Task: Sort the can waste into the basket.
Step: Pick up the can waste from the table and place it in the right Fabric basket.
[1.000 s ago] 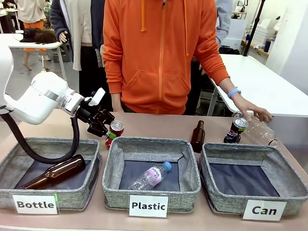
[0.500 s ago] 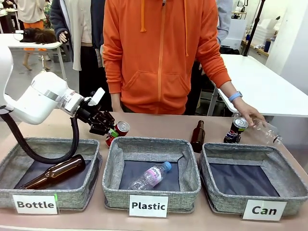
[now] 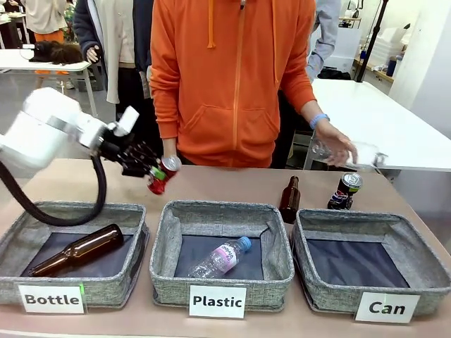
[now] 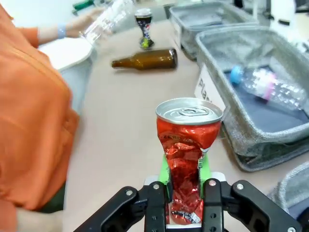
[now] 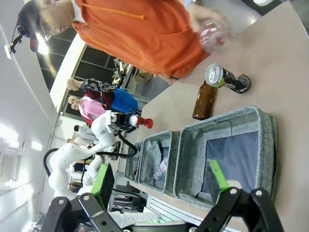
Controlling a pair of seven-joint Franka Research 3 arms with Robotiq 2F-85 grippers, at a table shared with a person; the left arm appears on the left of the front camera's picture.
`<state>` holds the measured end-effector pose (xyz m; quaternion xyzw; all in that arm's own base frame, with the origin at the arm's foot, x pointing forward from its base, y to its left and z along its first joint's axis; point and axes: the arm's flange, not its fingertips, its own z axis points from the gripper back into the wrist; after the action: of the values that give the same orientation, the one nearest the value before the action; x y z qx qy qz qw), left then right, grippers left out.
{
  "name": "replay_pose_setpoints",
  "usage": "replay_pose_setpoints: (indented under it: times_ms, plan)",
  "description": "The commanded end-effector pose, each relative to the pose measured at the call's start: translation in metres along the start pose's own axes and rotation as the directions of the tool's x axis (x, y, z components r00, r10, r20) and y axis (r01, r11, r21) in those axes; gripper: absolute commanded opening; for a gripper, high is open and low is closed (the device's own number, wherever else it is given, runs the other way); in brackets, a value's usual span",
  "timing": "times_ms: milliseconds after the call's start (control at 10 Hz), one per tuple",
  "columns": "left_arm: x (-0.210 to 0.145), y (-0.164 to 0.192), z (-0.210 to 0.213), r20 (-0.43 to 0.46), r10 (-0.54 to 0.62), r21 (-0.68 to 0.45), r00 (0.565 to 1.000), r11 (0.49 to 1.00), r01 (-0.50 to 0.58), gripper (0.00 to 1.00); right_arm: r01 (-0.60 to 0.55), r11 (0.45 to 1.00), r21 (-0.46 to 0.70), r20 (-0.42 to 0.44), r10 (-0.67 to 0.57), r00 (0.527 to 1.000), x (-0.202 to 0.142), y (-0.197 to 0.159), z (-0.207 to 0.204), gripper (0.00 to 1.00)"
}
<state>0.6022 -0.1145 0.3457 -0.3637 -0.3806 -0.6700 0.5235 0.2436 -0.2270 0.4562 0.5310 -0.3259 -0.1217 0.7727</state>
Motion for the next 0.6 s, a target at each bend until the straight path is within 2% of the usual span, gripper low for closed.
replay_pose_setpoints:
  times_ms: [0, 100, 300, 500]
  plan:
    - [0.040, -0.048, 0.065, 0.031, 0.010, 0.012, 0.999, 1.000, -0.010, 0.00, -0.025, 0.999, 0.022, 0.017, 0.025, 1.000, 0.002, 0.000, 0.000, 1.00]
    - [0.058, -0.087, 0.096, 0.024, 0.031, -0.008, 0.999, 1.000, -0.031, 0.07, -0.025, 0.999, 0.022, 0.017, 0.025, 1.000, 0.002, 0.000, 0.000, 1.00]
    - [0.079, -0.163, 0.130, -0.029, 0.045, -0.058, 0.999, 0.997, -0.046, 0.07, -0.025, 0.999, 0.022, 0.017, 0.025, 1.000, 0.002, 0.000, 0.000, 1.00]
    - [0.090, -0.233, 0.136, -0.006, 0.074, 0.119, 0.997, 0.990, -0.073, 0.07, -0.025, 0.999, 0.022, 0.017, 0.025, 1.000, 0.002, 0.000, 0.000, 1.00]
